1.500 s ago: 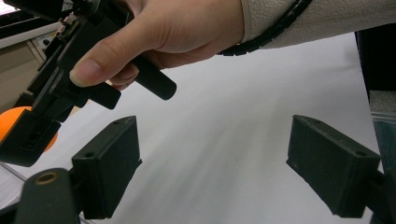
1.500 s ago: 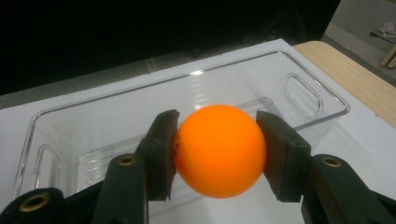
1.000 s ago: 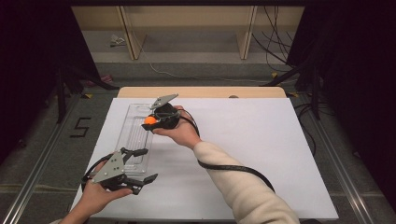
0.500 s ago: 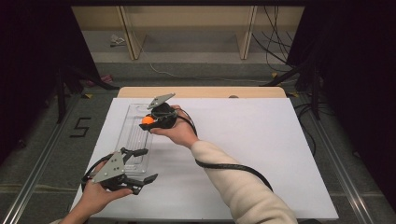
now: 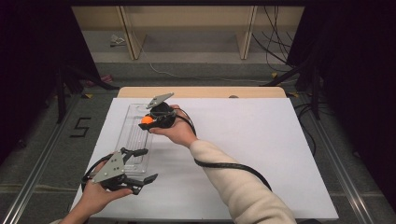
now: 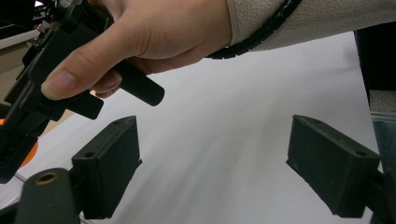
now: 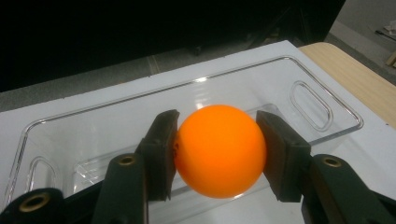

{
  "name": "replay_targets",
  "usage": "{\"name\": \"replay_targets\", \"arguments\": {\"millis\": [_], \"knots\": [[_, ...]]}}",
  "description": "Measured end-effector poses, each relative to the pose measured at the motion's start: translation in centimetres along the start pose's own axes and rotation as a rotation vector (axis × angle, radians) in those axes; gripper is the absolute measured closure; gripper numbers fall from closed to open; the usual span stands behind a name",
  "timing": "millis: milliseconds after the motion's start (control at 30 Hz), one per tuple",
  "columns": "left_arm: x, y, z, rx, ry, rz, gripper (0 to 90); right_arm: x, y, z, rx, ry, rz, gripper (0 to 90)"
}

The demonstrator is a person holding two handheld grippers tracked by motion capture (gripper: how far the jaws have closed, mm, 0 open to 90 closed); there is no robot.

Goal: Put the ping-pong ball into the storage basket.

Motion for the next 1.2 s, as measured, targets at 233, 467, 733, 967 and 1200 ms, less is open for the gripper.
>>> {"name": "replay_targets", "arguments": {"millis": [233, 467, 733, 967, 1200], "knots": [[0.0, 0.0, 0.0, -0.001, -0.001, 0.0, 16.5, 0.2, -0.2, -0.3, 0.003, -0.005, 0.004, 51.4], [0.0, 0.0, 0.0, -0.001, -0.001, -0.001, 16.5, 0.4, -0.3, -0.6, 0.007, -0.008, 0.007, 51.4], [0.0, 0.0, 0.0, 0.0, 0.001, -0.001, 16.6, 0.5, -0.4, -0.9, 0.012, -0.01, 0.01, 51.4], [0.0, 0.0, 0.0, 0.0, 0.001, -0.002, 16.5, 0.6, -0.5, -1.1, 0.016, -0.014, 0.015, 51.4], [0.0, 0.0, 0.0, 0.0, 0.003, -0.002, 16.5, 0.6, -0.5, -1.3, 0.02, -0.014, 0.016, 51.4]]}}
Point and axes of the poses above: each handheld gripper's, and its own axes: z roughly backward along the jaws, y roughly out of its underside, x roughly to its left, the point moved 7 cm from there along -z, roughly forward along the jaws, and after that the axes turned 14 degrees about -z, right-handed, at the moved point
